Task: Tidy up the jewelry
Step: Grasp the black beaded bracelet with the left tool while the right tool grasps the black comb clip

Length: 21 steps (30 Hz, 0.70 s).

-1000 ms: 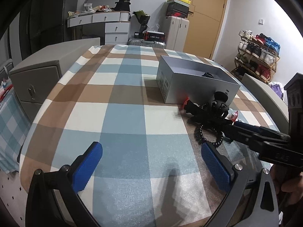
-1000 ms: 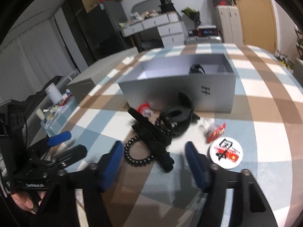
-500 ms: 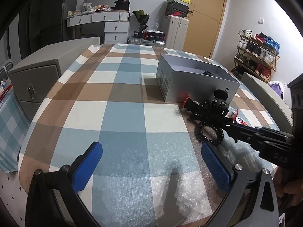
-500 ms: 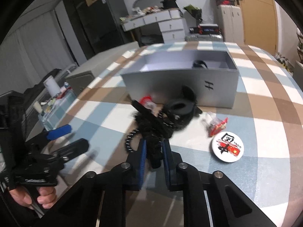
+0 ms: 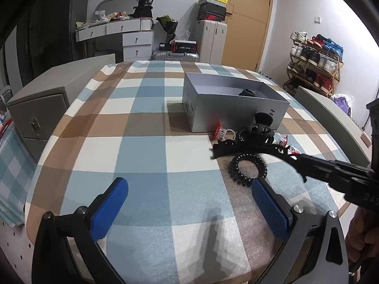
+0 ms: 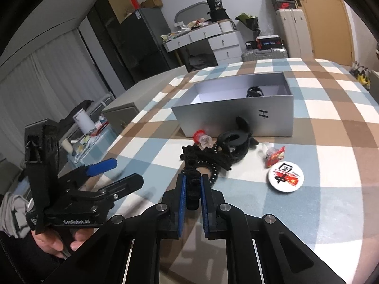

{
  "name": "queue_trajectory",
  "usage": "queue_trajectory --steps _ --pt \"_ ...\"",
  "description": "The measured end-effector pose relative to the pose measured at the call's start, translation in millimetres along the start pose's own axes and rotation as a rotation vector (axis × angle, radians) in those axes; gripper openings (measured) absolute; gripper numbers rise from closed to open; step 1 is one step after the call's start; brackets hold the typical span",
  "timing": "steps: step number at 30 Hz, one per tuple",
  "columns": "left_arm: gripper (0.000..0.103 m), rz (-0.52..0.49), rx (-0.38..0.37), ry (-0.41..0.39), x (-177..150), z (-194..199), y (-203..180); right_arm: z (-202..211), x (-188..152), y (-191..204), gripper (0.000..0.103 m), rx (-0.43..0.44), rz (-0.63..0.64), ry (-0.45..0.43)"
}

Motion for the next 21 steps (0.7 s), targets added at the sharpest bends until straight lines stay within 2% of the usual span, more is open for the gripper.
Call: queue_trajectory --steps 5,11,13,15,17,21 --pt "0.102 -0.007 -0.018 0.031 0.6 -6.4 -11.0 16.9 6.1 -18.7 0.011 -0.021 -0.054 -0.057" --pt "0.102 -0.133 -0.114 0.132 -5.3 -22.1 -47.7 25.5 1.5 -40.2 0.011 -0.042 -0.078 -0.081" --pt "0.102 -0.178 -0.078 0.148 -7.4 -29.9 -55.4 25.9 -1.8 -45.1 0.011 -0.039 -0.089 -0.082" --pt "0.102 -0.214 -0.009 0.148 -9.1 -37.6 -59.8 26.4 -4.2 -48.6 0.011 -0.036 -0.096 -0.085" --pt "0.102 -0.237 0.019 0.152 -10.7 -43.0 -62.9 28.1 -5.3 -51.7 0.011 -0.025 -0.097 -0.093" --pt "0.102 -0.228 0.011 0.169 -10.0 -48.3 -62.7 30.0 -4.6 -55.8 0.011 -0.014 -0.099 -0.108"
Point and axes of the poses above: each gripper's, at about its wrist camera, not at the fingertips, and z roughly against the way its jaws point, y to its left, x to its top, the point moved 9 cm from there along -z, roughly the way its jaws point, and after that the axes turned 11 degrees about z, right-handed, at the moved point
